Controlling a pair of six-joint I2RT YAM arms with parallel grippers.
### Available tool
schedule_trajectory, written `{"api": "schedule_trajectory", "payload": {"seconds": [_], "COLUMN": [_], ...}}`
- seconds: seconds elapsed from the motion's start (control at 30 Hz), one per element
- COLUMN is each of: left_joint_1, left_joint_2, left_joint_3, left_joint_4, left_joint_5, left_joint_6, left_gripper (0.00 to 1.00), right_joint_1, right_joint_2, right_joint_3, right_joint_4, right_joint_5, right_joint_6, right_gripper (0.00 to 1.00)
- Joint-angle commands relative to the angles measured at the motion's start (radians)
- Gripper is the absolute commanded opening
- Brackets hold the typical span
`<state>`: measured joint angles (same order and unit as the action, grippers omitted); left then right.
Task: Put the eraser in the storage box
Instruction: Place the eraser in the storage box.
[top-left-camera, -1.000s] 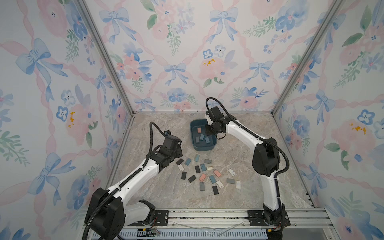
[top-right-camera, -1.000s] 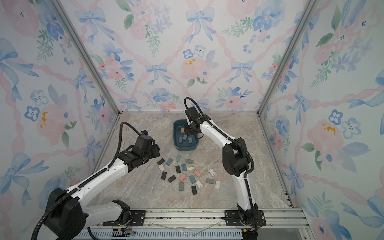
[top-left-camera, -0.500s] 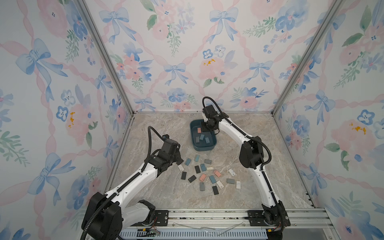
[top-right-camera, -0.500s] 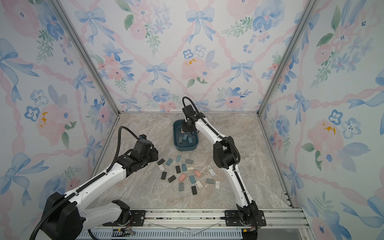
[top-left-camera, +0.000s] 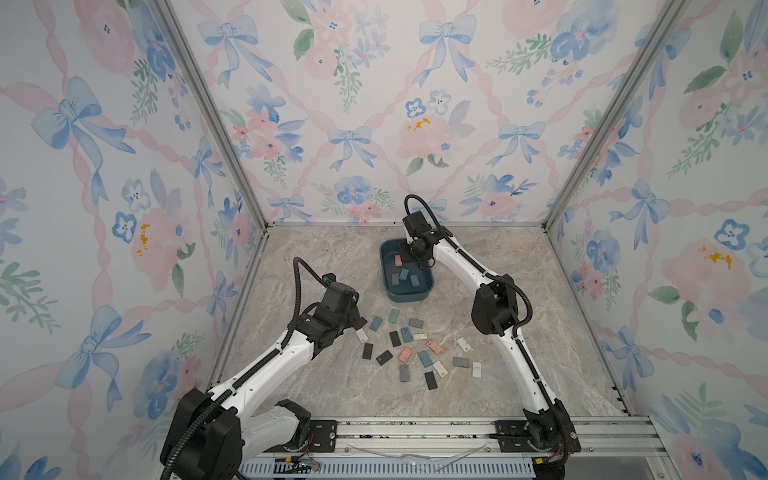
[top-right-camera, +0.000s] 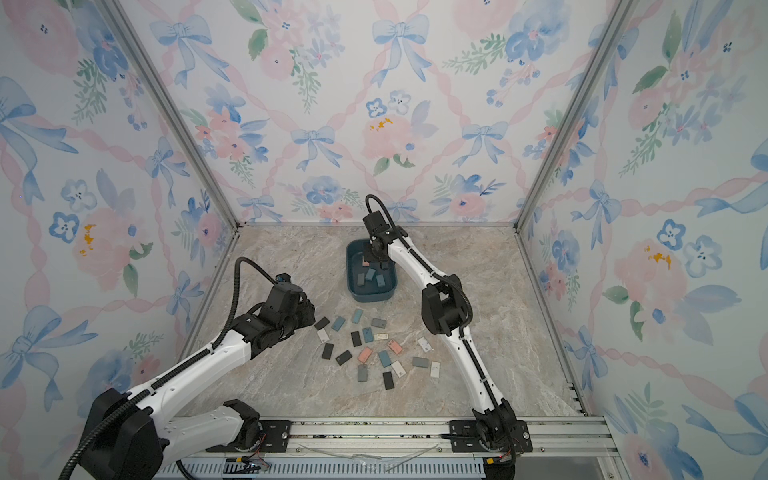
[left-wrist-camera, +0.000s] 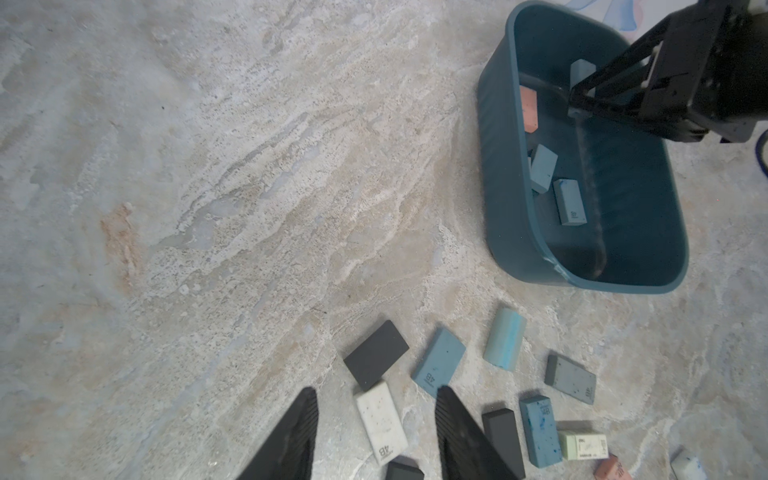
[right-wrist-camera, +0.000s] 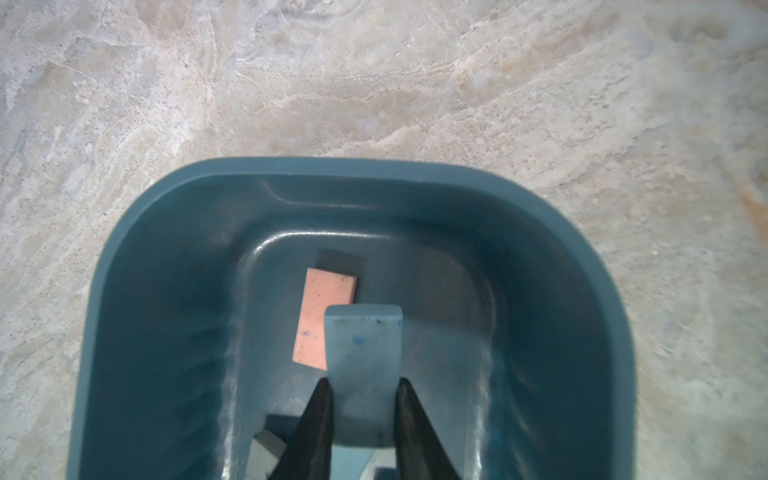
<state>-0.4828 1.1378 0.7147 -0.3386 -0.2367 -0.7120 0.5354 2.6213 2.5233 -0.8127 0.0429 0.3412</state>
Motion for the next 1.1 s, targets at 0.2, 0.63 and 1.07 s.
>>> {"api": "schedule_trajectory", "payload": {"seconds": [0.2,0.63,1.07], "left_joint_1": [0.01,0.01,0.011], "left_joint_2": [-0.024,-0.052,-0.076], "left_joint_3": [-0.015,-0.032,-0.047], "left_joint_4": [0.006,0.006,0.004], "left_joint_5": [-0.017,-0.023,-0.019], "left_joint_6": [-0.024,-0.03,-0.031], "left_gripper": [0.48,0.48,0.49], "right_joint_1": [-0.001,0.003,0.011], "right_joint_2": [0.043,0.048,-0.013], "right_joint_3": [0.035,0.04,0.051], "right_joint_4": [-0.043,-0.05,-0.061], "right_joint_5": [0.024,0.023,-0.028], "right_joint_6": [0.021,0.027,0.025], "right_gripper": [0.28,0.32,0.41]}}
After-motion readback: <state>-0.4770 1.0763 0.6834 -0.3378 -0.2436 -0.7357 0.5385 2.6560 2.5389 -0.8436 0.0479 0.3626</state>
